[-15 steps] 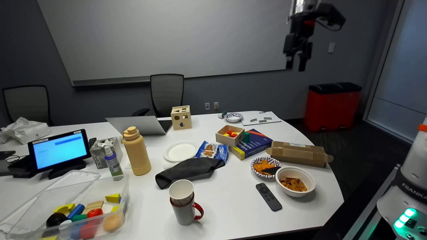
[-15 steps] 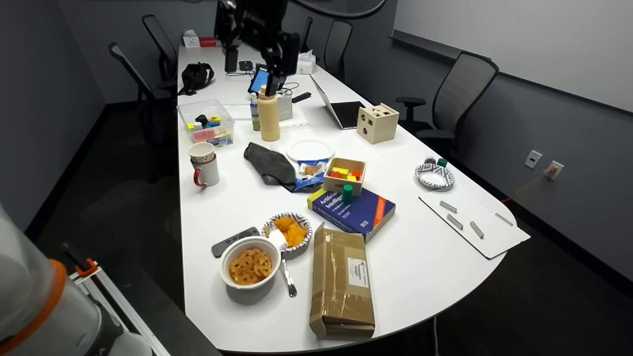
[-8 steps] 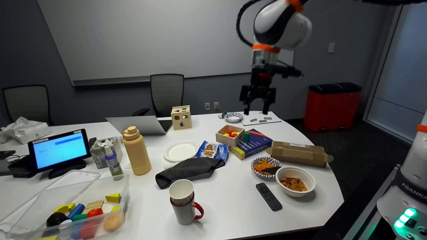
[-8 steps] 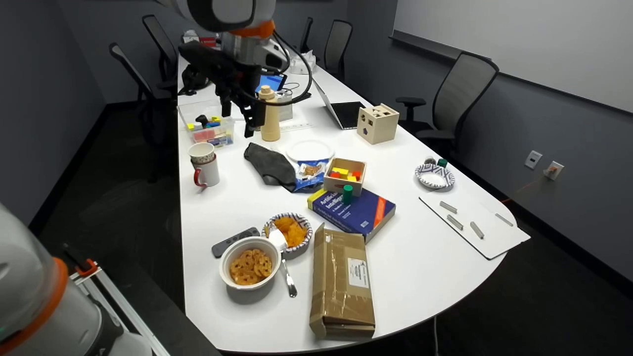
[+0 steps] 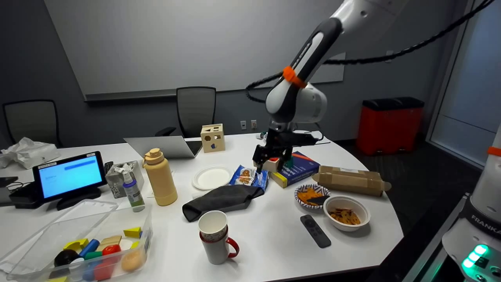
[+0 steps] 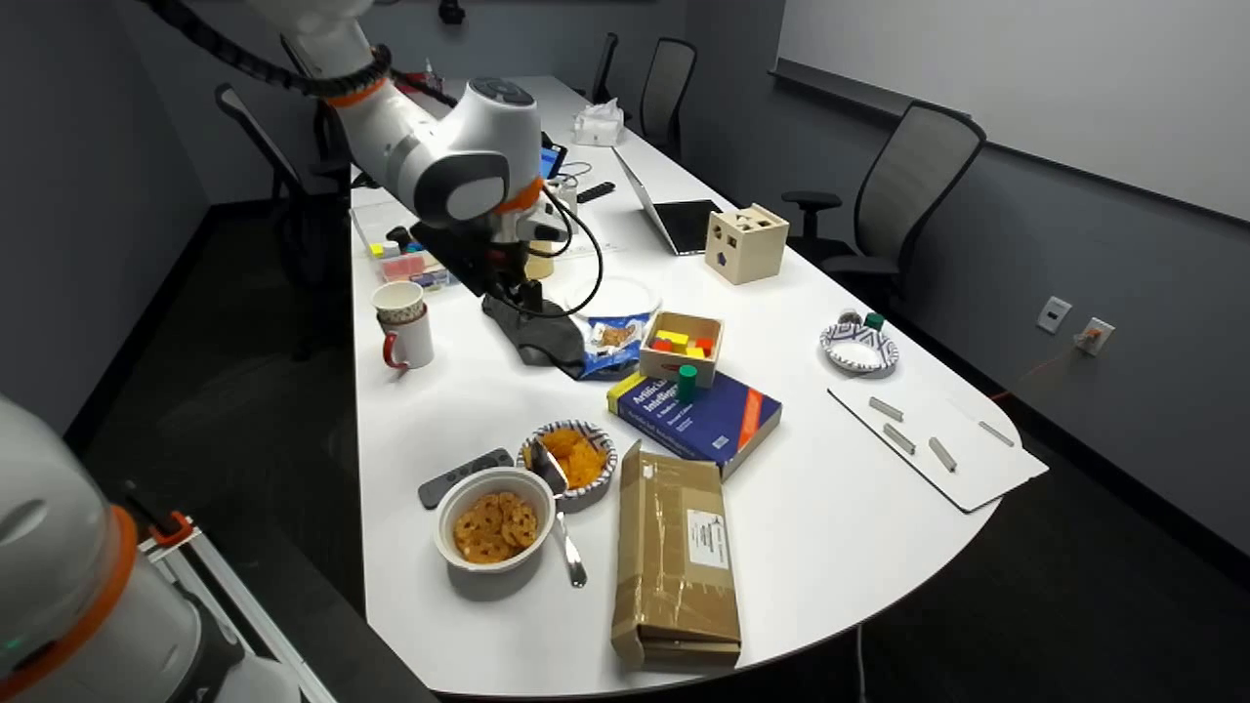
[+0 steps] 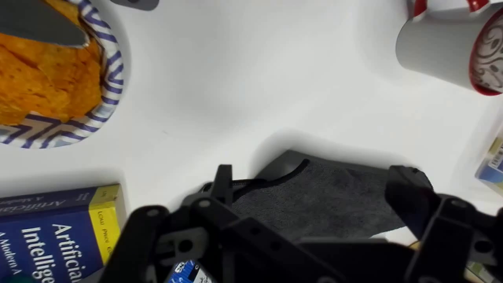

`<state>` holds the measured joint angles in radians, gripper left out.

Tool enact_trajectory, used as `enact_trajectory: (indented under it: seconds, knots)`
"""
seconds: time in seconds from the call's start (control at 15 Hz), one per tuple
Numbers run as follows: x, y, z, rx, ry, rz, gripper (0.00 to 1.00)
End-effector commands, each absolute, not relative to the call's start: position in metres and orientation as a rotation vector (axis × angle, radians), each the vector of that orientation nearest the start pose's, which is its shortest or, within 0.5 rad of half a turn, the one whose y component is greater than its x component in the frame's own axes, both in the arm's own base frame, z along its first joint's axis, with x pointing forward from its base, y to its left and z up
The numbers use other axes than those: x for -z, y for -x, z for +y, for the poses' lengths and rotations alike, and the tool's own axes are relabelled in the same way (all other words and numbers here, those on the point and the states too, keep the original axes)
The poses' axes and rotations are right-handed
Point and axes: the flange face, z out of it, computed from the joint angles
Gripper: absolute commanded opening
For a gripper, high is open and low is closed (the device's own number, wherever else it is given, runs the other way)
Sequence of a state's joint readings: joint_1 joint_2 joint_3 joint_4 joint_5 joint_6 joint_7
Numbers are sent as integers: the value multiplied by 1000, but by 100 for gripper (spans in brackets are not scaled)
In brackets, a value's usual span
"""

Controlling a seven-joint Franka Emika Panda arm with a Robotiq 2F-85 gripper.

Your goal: Use the black napkin to wipe the table

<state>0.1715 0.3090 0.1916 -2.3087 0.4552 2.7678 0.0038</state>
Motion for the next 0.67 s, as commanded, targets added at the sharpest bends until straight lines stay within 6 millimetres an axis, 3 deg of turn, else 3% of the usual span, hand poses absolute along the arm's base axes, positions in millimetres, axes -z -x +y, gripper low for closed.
enact_trajectory:
  seconds: [0.0,0.33,0.6]
  knots:
    - [-185,-554,192,169,2839,46,100]
    - [-162,-599,217,195,2850,-67,100]
    - [-144,-624,238,241,2870,-183,100]
